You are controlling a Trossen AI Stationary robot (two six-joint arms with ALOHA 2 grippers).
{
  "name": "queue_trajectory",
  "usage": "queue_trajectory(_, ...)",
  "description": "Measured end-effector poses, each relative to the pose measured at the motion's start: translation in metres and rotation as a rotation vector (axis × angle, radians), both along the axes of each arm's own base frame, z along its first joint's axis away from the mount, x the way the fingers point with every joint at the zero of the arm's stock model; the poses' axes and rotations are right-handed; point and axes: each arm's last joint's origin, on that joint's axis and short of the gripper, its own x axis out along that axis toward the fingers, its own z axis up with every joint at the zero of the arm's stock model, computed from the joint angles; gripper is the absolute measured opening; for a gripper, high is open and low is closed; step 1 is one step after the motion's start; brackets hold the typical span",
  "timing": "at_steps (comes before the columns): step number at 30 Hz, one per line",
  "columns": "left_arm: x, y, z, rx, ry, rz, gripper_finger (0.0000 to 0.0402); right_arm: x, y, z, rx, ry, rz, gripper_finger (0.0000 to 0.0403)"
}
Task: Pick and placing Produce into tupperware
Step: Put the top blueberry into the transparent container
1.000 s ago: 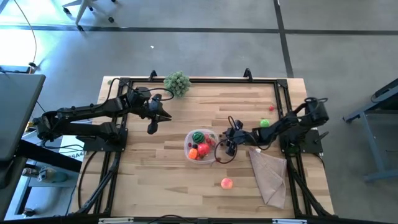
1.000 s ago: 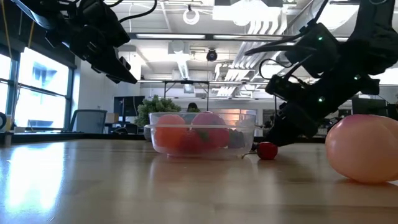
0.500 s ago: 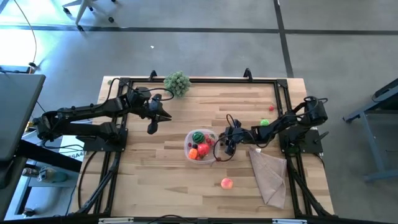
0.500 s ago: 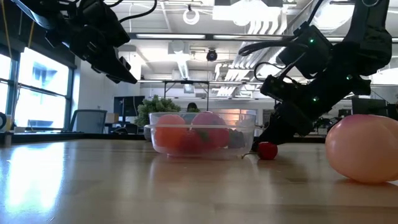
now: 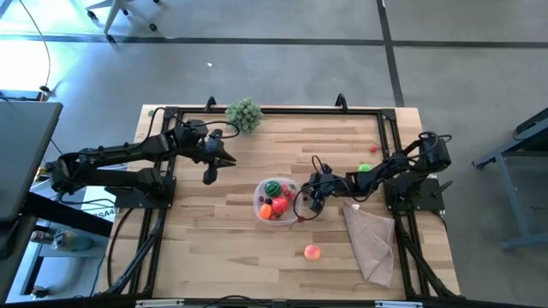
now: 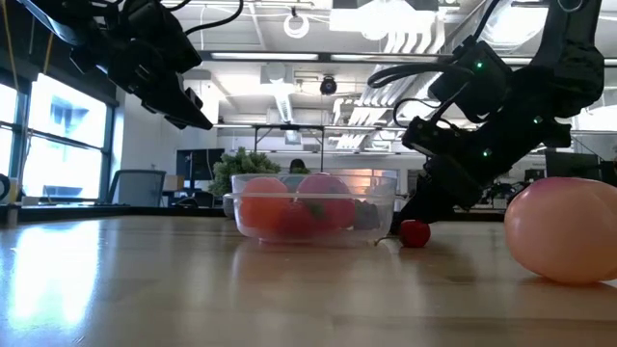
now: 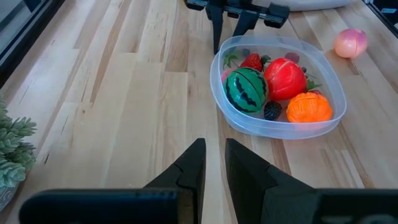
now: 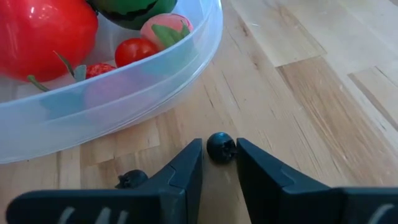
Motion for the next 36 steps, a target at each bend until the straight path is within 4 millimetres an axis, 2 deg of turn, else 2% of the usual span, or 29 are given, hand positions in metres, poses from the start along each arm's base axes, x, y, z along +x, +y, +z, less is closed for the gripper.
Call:
queue_trajectory(5,0.0,0.0,0.0,0.0,0.0,0.0,0.0051,-0.0001,-0.0001,-0.0002,-0.002,0.001,-0.003,0.0084)
queue_trajectory(13,0.0,0.0,0.0,0.0,0.0,0.0,0.0051,0.0002,-0.0002,0.0003,-0.005,-0.005,-0.006,0.0051)
queue_trajectory(36,0.0,0.0001,0.0,0.0,0.0,0.0,0.0051,0.0017,-0.0011,0.0021,-0.031,-0.034,-0.016,0.0036)
